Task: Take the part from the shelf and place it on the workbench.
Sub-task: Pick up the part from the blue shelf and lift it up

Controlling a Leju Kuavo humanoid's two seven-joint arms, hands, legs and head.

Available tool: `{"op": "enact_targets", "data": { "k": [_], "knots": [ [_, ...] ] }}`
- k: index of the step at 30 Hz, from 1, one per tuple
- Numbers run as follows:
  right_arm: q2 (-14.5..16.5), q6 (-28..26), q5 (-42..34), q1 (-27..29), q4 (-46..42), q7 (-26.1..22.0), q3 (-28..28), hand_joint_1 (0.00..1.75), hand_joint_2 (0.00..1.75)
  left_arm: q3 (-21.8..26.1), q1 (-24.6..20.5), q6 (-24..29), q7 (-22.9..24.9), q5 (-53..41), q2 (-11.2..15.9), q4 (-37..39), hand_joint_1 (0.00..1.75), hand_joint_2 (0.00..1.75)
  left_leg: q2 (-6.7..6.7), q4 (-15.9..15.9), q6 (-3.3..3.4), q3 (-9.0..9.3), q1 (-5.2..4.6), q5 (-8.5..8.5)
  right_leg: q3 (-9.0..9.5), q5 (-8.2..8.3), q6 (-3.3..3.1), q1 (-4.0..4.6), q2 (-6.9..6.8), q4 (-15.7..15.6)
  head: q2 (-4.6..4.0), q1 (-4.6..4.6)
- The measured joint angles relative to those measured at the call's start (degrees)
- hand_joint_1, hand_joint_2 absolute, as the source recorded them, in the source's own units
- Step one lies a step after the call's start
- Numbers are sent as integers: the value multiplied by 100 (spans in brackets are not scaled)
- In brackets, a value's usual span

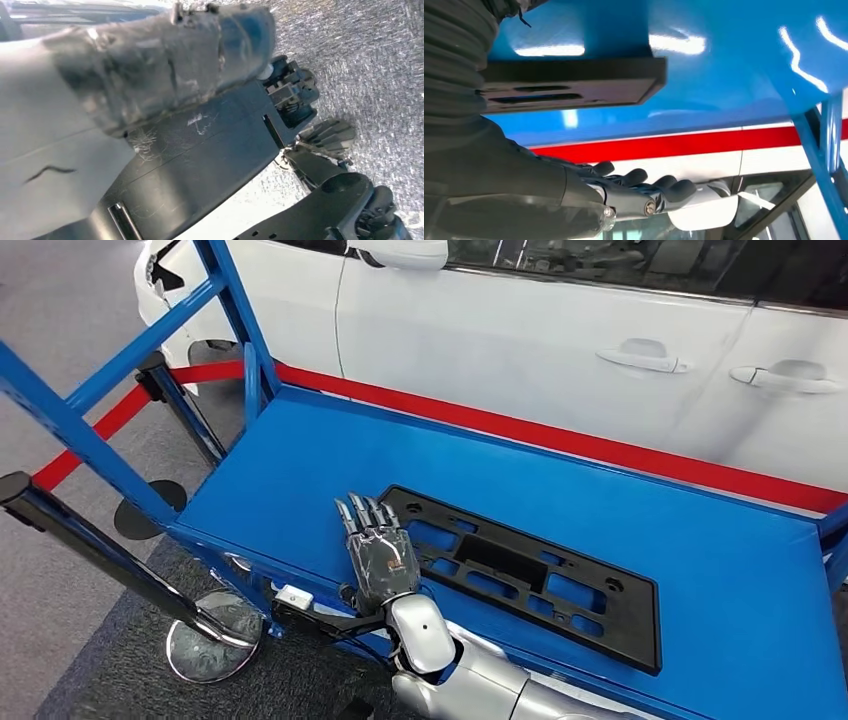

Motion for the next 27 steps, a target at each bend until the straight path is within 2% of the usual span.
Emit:
{"op": "enact_targets", "data": {
  "k": [2,3,4,6,7,8,9,11,13,16,18,19,21,22,23,24,25,27],
  "knots": [
    [-5,10,157,-41,75,164,32,0,175,-9,-2,-5,16,-13,-5,1,0,0,5,-44,84,10,11,41,-24,-31,59,-8,-8,34,0,4],
    [-12,28,207,-69,110,230,45,0,175,-14,-3,-10,35,-22,-8,1,0,0,13,-71,129,23,18,63,-80,-120,79,-4,-12,163,0,10],
    [-22,57,239,-93,143,279,52,0,175,-20,-5,-15,55,-33,-12,1,0,0,25,-93,171,35,25,80,-193,-268,85,5,-14,414,0,15],
    [-58,129,254,-117,209,338,58,0,175,-34,-7,-24,84,-51,-14,0,0,0,44,-95,218,29,6,87,-524,-604,77,24,-16,1144,0,23],
    [-84,175,231,-112,244,347,59,0,175,-41,-8,-27,88,-56,-14,-1,0,0,47,-92,230,26,-4,86,-664,-691,72,30,-16,1439,0,22],
    [-110,222,198,-105,277,353,59,0,175,-45,-9,-31,89,-60,-14,0,0,0,46,-87,234,23,-11,85,-719,-674,65,33,-16,1547,0,22],
    [-134,271,162,-102,307,356,60,0,175,-48,-9,-36,89,-62,-14,0,0,0,44,-78,236,23,-15,81,-674,-563,54,35,-16,1447,0,22],
    [-169,331,117,-113,354,371,61,0,175,-56,-14,-44,89,-63,-14,0,0,0,41,-46,226,21,-17,58,-337,-215,20,38,-19,744,0,23],
    [-196,341,103,-133,395,406,61,0,175,-74,-22,-51,89,-69,-13,0,0,0,41,16,188,-12,-36,21,-44,-45,-2,50,-20,150,0,20],
    [-264,333,84,-152,460,492,60,0,175,-108,-28,-58,89,-84,-5,2,0,0,42,30,118,-38,-42,9,14,-31,-39,62,-8,13,0,22],
    [-313,330,20,-180,483,523,59,0,175,-119,-30,-60,89,-85,4,2,0,0,40,152,56,-79,-32,-90,38,-8,-79,36,-9,-29,0,4],
    [-338,328,-23,-200,488,527,59,0,175,-123,-34,-61,89,-86,9,2,0,0,39,364,18,-165,-19,-219,52,0,-98,20,-11,-49,0,-9],
    [-395,325,-91,-229,494,535,55,0,175,-129,-55,-63,93,-92,16,2,0,0,40,1044,-55,-459,14,-546,62,2,-116,14,-22,-57,0,-41],
    [-431,324,-112,-240,495,549,53,0,175,-130,-68,-63,96,-95,21,2,0,0,41,1366,-81,-603,29,-654,63,1,-117,14,-29,-57,0,-40],
    [-468,325,-129,-255,495,573,50,0,175,-131,-77,-63,98,-96,26,2,0,0,42,1527,-99,-674,43,-659,65,1,-117,13,-33,-56,0,-42],
    [-510,325,-144,-277,493,607,47,0,175,-131,-81,-63,101,-95,29,2,0,0,42,1483,-111,-650,58,-559,70,0,-117,11,-31,-56,0,-42],
    [-554,325,-152,-305,485,654,40,0,175,-132,-78,-63,104,-91,32,2,0,0,42,1223,-116,-525,75,-370,77,0,-115,7,-25,-55,0,-43],
    [-662,322,-164,-370,442,771,18,0,175,-135,-53,-69,107,-81,34,2,0,0,37,467,-114,-172,88,-42,83,3,-90,7,-10,-55,0,-43]
  ]
}}
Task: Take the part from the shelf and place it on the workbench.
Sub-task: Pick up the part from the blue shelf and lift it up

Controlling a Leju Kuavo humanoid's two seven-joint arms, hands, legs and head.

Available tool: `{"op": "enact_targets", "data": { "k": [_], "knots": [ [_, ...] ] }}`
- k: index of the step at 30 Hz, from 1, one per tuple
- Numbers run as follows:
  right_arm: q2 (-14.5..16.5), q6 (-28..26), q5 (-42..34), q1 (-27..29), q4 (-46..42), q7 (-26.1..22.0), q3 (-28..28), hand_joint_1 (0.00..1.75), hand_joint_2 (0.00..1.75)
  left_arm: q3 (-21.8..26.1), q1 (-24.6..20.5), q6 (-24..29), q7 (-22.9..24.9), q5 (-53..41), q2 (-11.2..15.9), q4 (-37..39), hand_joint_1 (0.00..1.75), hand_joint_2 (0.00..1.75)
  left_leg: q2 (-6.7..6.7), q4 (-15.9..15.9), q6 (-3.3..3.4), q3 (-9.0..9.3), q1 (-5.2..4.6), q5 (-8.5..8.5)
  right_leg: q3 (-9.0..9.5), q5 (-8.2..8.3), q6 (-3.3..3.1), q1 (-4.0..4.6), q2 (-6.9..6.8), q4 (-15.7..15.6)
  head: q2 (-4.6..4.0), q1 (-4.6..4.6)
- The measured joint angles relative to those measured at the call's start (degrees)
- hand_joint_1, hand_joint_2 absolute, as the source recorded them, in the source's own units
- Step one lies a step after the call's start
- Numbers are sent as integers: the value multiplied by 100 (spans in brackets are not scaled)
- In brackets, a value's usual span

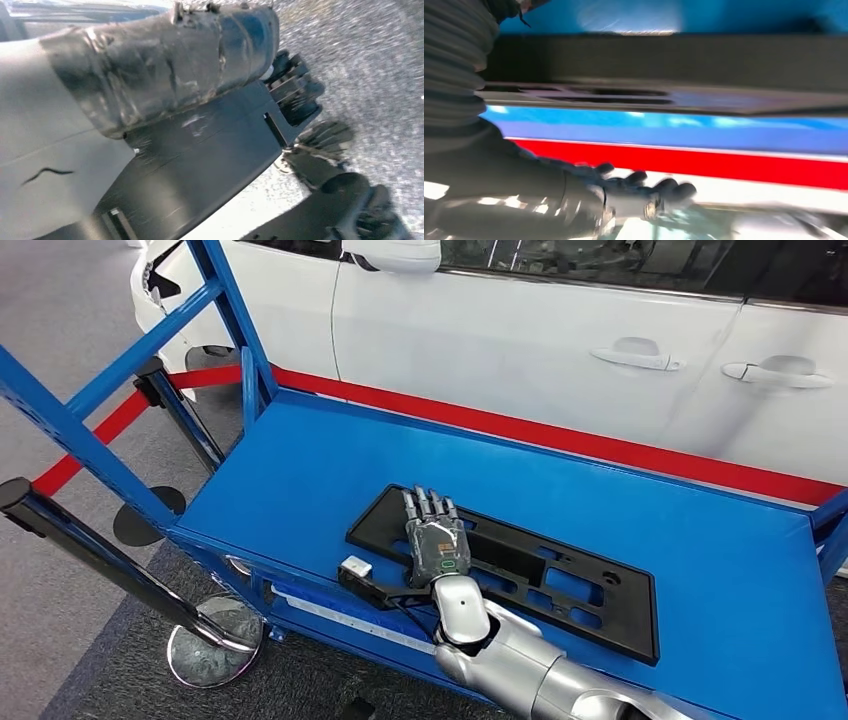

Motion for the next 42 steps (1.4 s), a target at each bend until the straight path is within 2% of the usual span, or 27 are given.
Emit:
{"op": "enact_targets", "data": {
  "k": [1,2,5,6,7,8,10,11,12,13,15,17,19,24,25,28,29,30,32,33,34,36,38,40,42],
  "knots": [
    [-69,-3,-8,-30,-36,59,-12,0,175,-1,10,-8,-1,5,1,0,0,0,-6,-286,21,129,-11,63,-13,9,27,4,5,1,0,-1],
    [-144,-5,-20,-52,-79,104,-29,0,175,-2,18,-16,-4,9,2,0,0,0,-14,-432,51,184,-29,66,-30,24,62,8,4,-3,0,2],
    [-358,-15,-66,-71,-210,154,-100,0,175,-2,22,-31,-19,16,5,0,0,0,-20,-513,186,196,-50,84,-70,43,169,5,-9,12,0,8],
    [-415,-26,-69,-74,-247,164,-125,0,175,-2,22,-36,-20,16,6,0,0,0,-13,-537,231,212,-43,103,-109,-17,192,9,-14,109,0,11],
    [-477,-40,-61,-75,-286,178,-150,0,175,-2,22,-39,-19,16,6,0,0,0,-5,-563,280,227,-38,122,-206,-149,206,17,-17,342,0,18],
    [-551,-55,-42,-71,-326,195,-173,17,175,-2,22,-42,-15,16,6,0,0,0,5,-572,316,234,-43,130,-359,-328,208,21,-19,688,0,21],
    [-708,-70,5,-40,-413,222,-223,98,175,-2,23,-44,-9,13,7,0,0,0,13,-568,363,226,-66,132,-696,-650,199,33,-13,1429,0,26],
    [-787,-68,21,-17,-454,229,-249,138,175,-2,23,-44,-9,9,7,0,0,0,10,-564,372,222,-74,130,-788,-685,194,33,-13,1617,0,27],
    [-858,-59,28,1,-494,233,-275,162,175,-2,23,-45,-9,5,7,0,0,0,5,-555,374,221,-78,126,-775,-607,186,32,-13,1580,0,28],
    [-918,-40,30,12,-533,235,-300,163,175,-2,23,-46,-9,-2,7,0,0,0,0,-543,372,222,-78,120,-672,-454,176,31,-14,1358,0,30],
    [-1012,15,15,17,-621,240,-360,165,175,-3,20,-49,-8,-17,7,0,0,0,-2,-495,346,213,-89,84,-292,-117,154,32,-18,591,0,30],
    [-1058,61,-26,30,-703,243,-426,167,175,-6,17,-50,3,-35,9,0,0,0,1,-442,299,179,-107,46,-68,-6,133,38,-16,122,0,26],
    [-1082,78,-77,57,-750,243,-474,168,175,-10,14,-48,20,-54,16,0,0,0,3,-434,264,159,-113,43,-58,-21,116,49,-9,63,0,23],
    [-1099,77,-129,88,-769,241,-509,168,175,-14,11,-40,44,-80,31,0,0,0,2,-452,241,164,-115,51,-61,-15,97,53,-8,57,0,25],
    [-1101,75,-155,102,-785,240,-529,169,175,-20,9,-32,56,-89,43,0,0,0,1,-416,220,150,-112,15,-54,-8,80,41,-12,42,0,23],
    [-1105,69,-234,145,-854,233,-657,169,175,-58,-30,54,124,-147,97,0,0,0,0,788,78,-392,-66,-520,-27,1,11,5,-32,5,0,-8],
    [-1105,66,-247,152,-865,231,-688,168,175,-71,-43,91,151,-169,107,0,0,0,2,1087,48,-529,-50,-586,-19,-2,0,4,-32,5,0,-16],
    [-1105,61,-257,156,-865,228,-700,168,175,-83,-45,119,174,-181,113,0,0,0,3,946,48,-466,-43,-441,-7,-6,0,4,-28,5,0,-16],
    [-1104,46,-268,155,-865,223,-717,168,175,-121,-32,156,196,-196,134,0,0,0,4,224,77,-132,-39,-49,20,-14,6,7,-12,3,0,-15],
    [-1103,38,-270,154,-865,221,-723,169,175,-137,-25,162,198,-198,148,0,0,0,4,-121,99,23,-47,60,22,-16,19,14,-3,5,0,-15],
    [-1102,27,-272,155,-864,220,-729,170,175,-146,-19,164,194,-198,163,0,0,0,6,-346,125,124,-59,100,14,-10,42,21,4,2,0,-13],
    [-1102,7,-278,162,-864,219,-743,172,175,-152,-13,180,174,-198,183,0,0,0,8,-486,181,178,-87,72,-2,17,101,24,11,-21,0,-13],
    [-1106,-16,-299,176,-862,219,-761,174,175,-159,-12,243,151,-208,192,-1,0,87,17,-570,259,222,-65,122,-18,-3,164,23,6,-4,0,-2],
    [-1110,-69,-335,197,-858,215,-779,175,175,-176,-12,362,141,-237,192,-1,0,175,33,-657,330,267,-42,178,-166,-220,203,30,0,331,0,20],
    [-1112,-178,-367,245,-856,200,-797,175,175,-193,-14,493,126,-261,194,-1,0,175,44,-662,364,260,-55,188,-492,-569,217,30,-3,1048,0,32]
  ]
}}
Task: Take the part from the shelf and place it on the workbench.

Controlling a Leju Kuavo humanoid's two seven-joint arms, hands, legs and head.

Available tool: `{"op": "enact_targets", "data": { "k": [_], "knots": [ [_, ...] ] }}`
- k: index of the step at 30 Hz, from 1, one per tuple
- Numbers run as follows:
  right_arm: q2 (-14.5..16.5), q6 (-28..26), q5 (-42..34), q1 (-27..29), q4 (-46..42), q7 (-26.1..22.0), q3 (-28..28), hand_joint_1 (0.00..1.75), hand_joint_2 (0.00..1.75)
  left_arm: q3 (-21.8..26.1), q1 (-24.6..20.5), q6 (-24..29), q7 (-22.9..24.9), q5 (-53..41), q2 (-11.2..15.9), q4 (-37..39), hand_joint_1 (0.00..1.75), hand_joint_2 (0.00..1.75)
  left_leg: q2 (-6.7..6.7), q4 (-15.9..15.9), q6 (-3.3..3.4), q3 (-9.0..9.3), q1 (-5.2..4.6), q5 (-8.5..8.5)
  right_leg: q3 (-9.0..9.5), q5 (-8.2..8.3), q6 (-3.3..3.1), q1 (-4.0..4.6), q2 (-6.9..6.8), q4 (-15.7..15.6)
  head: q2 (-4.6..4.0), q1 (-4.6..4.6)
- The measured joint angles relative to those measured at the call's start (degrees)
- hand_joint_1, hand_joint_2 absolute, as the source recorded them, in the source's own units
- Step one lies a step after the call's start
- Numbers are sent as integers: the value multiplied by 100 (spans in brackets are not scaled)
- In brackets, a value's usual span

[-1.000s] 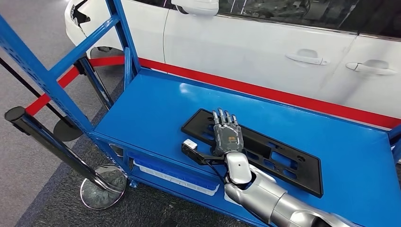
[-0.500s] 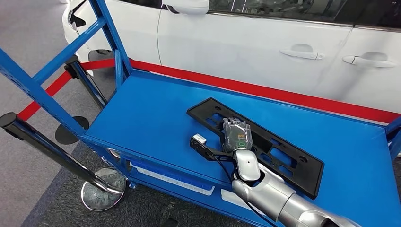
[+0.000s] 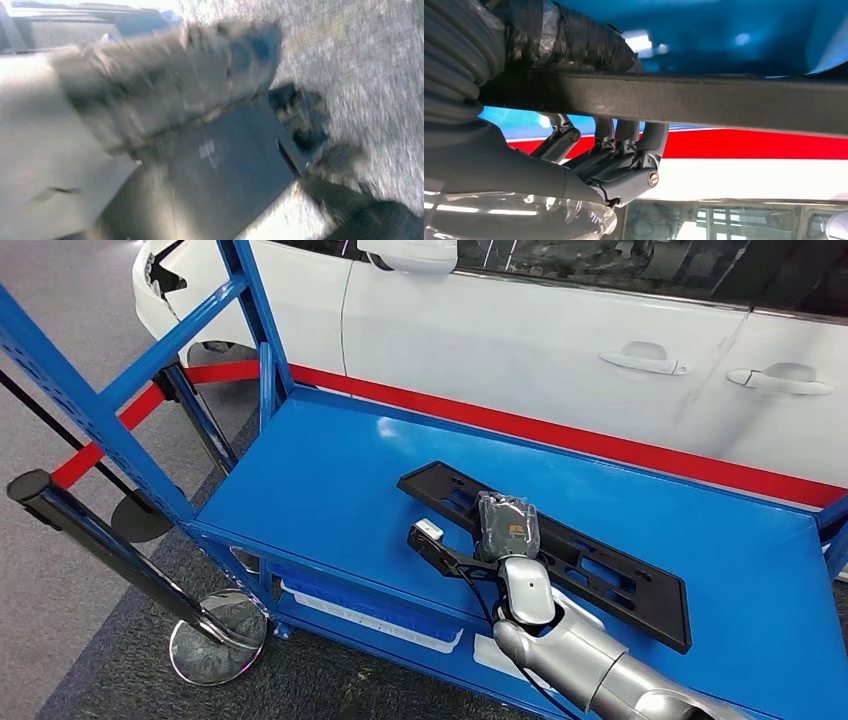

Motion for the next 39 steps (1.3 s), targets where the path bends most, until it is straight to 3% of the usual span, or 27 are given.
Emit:
{"op": "enact_targets", "data": {
  "k": [2,3,5,7,9,12,13,15,17,18,19,20,22,23,27,29,31,32,33,34,37,39],
  "knots": [
    [-1,-150,-28,50,0,-36,-13,174,175,-5,8,123,-21,-3,10,0,0,175,-2,17,11,-9,-3,-6,-231,-128,13,-7,-2,490,0,1],
    [-1,-223,-44,63,-4,-57,-14,173,175,-4,19,185,-32,1,17,1,0,175,-7,36,8,-9,-1,-17,-200,-37,18,-14,-3,437,0,2],
    [-3,-376,-89,74,-43,-119,-24,171,175,-3,65,301,-73,9,25,1,0,175,-16,113,-18,-12,7,-68,145,321,19,-40,-6,-249,0,2],
    [-7,-555,-109,84,-131,-193,-46,171,175,-4,96,412,-148,17,29,1,0,175,-25,219,-74,-57,-10,-130,453,499,-7,-35,-2,-852,0,-1],
    [-23,-764,-53,106,-273,-242,-69,171,175,-4,94,548,-259,21,31,1,0,175,-30,263,-135,-98,-12,-144,496,492,-59,1,10,-957,0,-6],
    [-73,-1148,378,202,-680,-243,-135,171,175,4,84,798,-577,54,32,39,0,175,-32,368,-223,-146,17,-233,495,535,-157,-14,21,-996,0,-11],
    [-93,-1282,617,243,-881,-231,-174,171,175,18,80,868,-727,77,32,79,0,175,-33,570,-252,-236,24,-364,499,548,-183,-32,23,-1014,0,-16],
    [-130,-1497,1108,340,-1341,-198,-261,171,175,68,66,960,-1025,118,27,186,0,175,-33,1298,-307,-570,43,-733,495,557,-210,-40,25,-1025,0,-25],
    [-154,-1585,1492,477,-1773,-185,-331,171,175,116,60,987,-1164,134,22,262,0,175,-33,1873,-337,-842,59,-906,490,557,-215,-38,24,-1024,0,-24],
    [-163,-1596,1635,564,-1978,-208,-363,171,175,132,63,991,-1174,127,20,283,0,175,-33,1863,-340,-841,62,-833,491,557,-215,-40,23,-1024,0,-24],
    [-171,-1599,1757,662,-2221,-276,-403,171,175,148,67,993,-1158,100,20,298,0,175,-32,1608,-336,-719,65,-658,495,558,-214,-42,23,-1024,0,-25],
    [-174,-1601,1841,759,-2477,-387,-448,171,175,166,68,993,-1135,63,20,312,0,175,-32,1201,-327,-520,68,-441,499,558,-210,-45,24,-1023,0,-25],
    [-158,-1621,1870,941,-3037,-772,-560,171,175,208,55,992,-1097,-28,19,346,0,175,-40,444,-295,-151,46,-181,494,559,-175,-31,27,-1017,0,-22],
    [-133,-1634,1775,1027,-3310,-1034,-618,171,175,232,48,992,-1094,-66,16,365,0,175,-48,266,-272,-68,30,-152,487,562,-146,-26,25,-1017,0,-21],
    [6,-1658,964,1391,-4317,-2192,-817,171,175,344,58,993,-1115,-152,13,437,0,175,-71,142,-127,-30,17,-107,447,508,-20,-44,4,-961,0,-14],
    [63,-1661,474,1528,-4740,-2692,-896,171,175,396,58,997,-1129,-184,13,458,0,175,-64,92,-54,-12,28,-65,241,215,-7,-35,-2,-490,0,-6],
    [113,-1663,57,1667,-5097,-3035,-946,171,175,469,64,1000,-1122,-226,10,466,0,175,-59,101,-22,-23,10,-52,-98,-147,-15,-19,-1,275,0,-3],
    [134,-1663,-136,1742,-5266,-3160,-963,171,175,506,71,1000,-1108,-250,8,468,0,175,-58,111,-18,-30,3,-49,-213,-225,-16,-16,-2,533,0,-3],
    [148,-1662,-322,1809,-5428,-3269,-981,171,175,540,78,1000,-1097,-275,7,470,0,175,-59,125,-15,-38,0,-46,-233,-195,-19,-15,-3,585,0,-4],
    [163,-1662,-507,1861,-5590,-3371,-999,171,175,578,83,1000,-1091,-307,7,471,0,175,-62,143,-17,-48,-1,-51,-143,-68,-24,-17,-4,414,0,-3],
    [217,-1661,-1283,1942,-6002,-3767,-1040,171,175,694,84,1000,-1111,-494,2,473,0,175,-72,264,-66,-117,-19,-101,372,374,-52,-19,-3,-622,0,-6],
    [246,-1661,-1950,1984,-6201,-4056,-1046,171,175,762,85,1000,-1115,-645,1,473,0,175,-73,335,-120,-183,-41,-117,461,431,-89,-8,11,-862,0,-14]
  ]
}}
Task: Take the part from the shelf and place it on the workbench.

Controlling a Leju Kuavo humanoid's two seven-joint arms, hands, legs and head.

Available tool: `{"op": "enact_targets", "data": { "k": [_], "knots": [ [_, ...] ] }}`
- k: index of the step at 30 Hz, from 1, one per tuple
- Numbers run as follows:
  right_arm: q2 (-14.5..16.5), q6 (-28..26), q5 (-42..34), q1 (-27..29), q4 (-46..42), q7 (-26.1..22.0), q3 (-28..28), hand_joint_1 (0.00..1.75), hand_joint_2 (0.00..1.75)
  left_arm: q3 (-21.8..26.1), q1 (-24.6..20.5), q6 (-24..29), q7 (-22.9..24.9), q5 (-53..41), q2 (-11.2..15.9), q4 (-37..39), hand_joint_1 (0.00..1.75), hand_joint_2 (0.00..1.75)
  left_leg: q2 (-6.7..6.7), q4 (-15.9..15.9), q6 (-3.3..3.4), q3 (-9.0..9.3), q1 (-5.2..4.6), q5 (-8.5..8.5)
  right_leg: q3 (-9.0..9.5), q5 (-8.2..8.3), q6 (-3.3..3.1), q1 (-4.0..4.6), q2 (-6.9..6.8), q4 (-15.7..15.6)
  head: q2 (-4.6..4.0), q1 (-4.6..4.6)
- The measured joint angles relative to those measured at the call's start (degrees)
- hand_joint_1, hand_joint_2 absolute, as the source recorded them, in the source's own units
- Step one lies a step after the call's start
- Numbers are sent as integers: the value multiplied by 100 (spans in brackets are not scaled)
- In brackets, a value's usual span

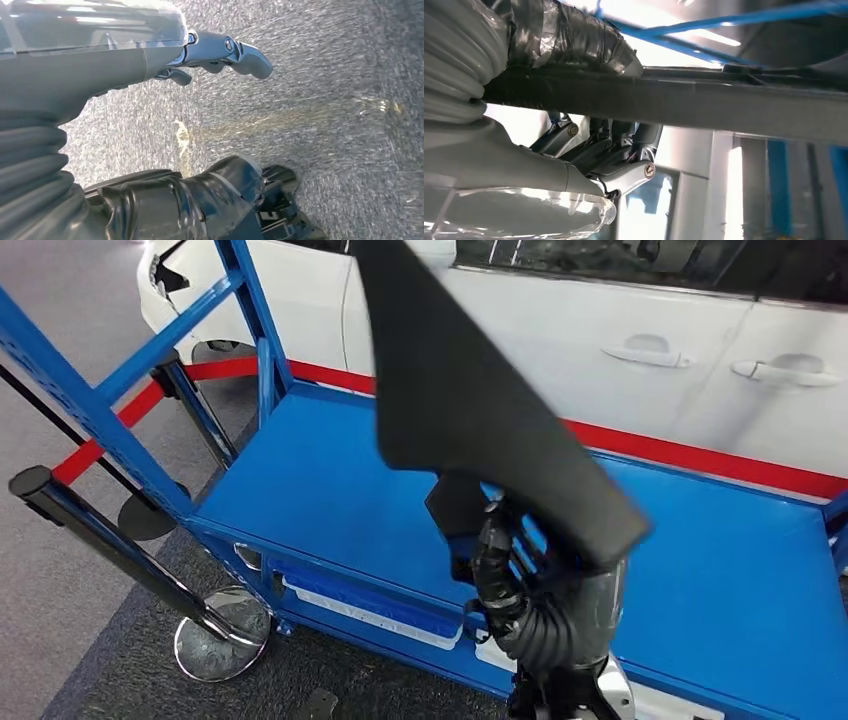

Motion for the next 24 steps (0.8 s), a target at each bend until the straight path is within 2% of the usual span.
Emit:
{"op": "enact_targets", "data": {
  "k": [2,3,4,5,7,8,9,10,13,14,15,16,18,19,20,22,23,24],
  "knots": [
    [12,-1,-514,48,-140,-207,1,171,175,51,5,0,9,-106,0,0,0,175,2,20,-48,-31,5,4,-32,44,-57,2,7,-3,0,1],
    [21,0,-704,66,-201,-287,2,171,175,75,7,0,14,-151,0,0,0,175,3,68,-77,-56,11,-57,-47,70,-91,-4,1,-12,0,-2],
    [34,1,-877,78,-261,-369,2,171,175,106,7,0,18,-195,0,0,0,175,4,196,-109,-108,20,-188,-68,98,-127,-15,-10,-23,0,-10],
    [52,2,-1027,89,-323,-446,2,171,175,141,6,0,15,-244,0,0,0,175,5,428,-141,-196,30,-389,-99,131,-157,-25,-22,-34,0,-22],
    [80,5,-1325,122,-440,-616,2,171,175,236,3,0,-23,-353,-1,3,0,175,6,1130,-190,-433,48,-854,-192,202,-185,-22,-38,-34,0,-40],
    [87,6,-1456,145,-480,-688,2,171,175,288,1,0,-56,-405,-2,8,0,175,6,1411,-198,-505,52,-996,-251,244,-187,-17,-44,-32,0,-41],
    [92,7,-1588,168,-511,-753,2,171,175,342,-1,0,-88,-451,-4,15,0,175,6,1519,-193,-488,51,-1038,-309,288,-188,-12,-47,-31,0,-41],
    [95,7,-1712,187,-534,-804,2,171,175,395,-4,0,-111,-494,-7,22,0,175,5,1391,-176,-353,48,-973,-366,334,-187,-10,-46,-30,0,-40],
    [116,10,-2002,216,-629,-917,2,171,175,539,-37,0,-125,-585,-9,33,0,175,6,172,-80,444,1,-606,-482,482,-159,-13,-40,-45,0,-38],
    [127,11,-2049,222,-662,-938,2,171,175,580,-56,1,-124,-600,-9,37,0,175,6,-106,-45,598,-27,-535,-493,533,-129,-20,-43,-64,0,-40],
    [136,12,-2071,228,-685,-947,2,171,175,621,-70,2,-123,-610,-9,43,0,175,4,-227,-12,643,-53,-500,-494,584,-94,-30,-49,-90,0,-41],
    [142,13,-2085,237,-701,-949,2,171,175,658,-77,3,-123,-616,-9,49,0,175,2,-231,20,611,-75,-449,-485,642,-53,-39,-53,-132,0,-44],
    [146,14,-2104,254,-722,-951,2,171,175,719,-73,3,-122,-621,-16,62,0,175,14,-314,81,576,-65,-276,-496,693,2,-51,-51,-186,0,-31],
    [147,14,-2121,261,-732,-954,2,171,175,739,-71,3,-118,-627,-21,68,0,175,27,-372,113,543,-54,-171,-529,582,19,-49,-47,-137,0,-17],
    [146,14,-2153,265,-740,-959,2,171,175,758,-72,3,-106,-644,-26,72,0,175,41,-426,137,489,-38,-60,-594,344,32,-46,-43,39,0,2],
    [144,13,-2272,274,-747,-978,3,171,175,797,-72,2,-59,-724,-40,74,0,175,59,-450,165,311,-35,104,-750,-287,59,-46,-42,712,0,19],
    [143,13,-2350,283,-747,-1001,3,171,175,827,-64,1,-19,-783,-52,74,0,175,67,-437,163,207,-34,174,-800,-486,77,-48,-41,1085,0,23],
    [142,13,-2421,297,-747,-1028,4,171,175,856,-50,-1,20,-850,-69,72,0,175,76,-416,154,98,-29,239,-788,-526,96,-51,-42,1342,0,22]
  ]
}}
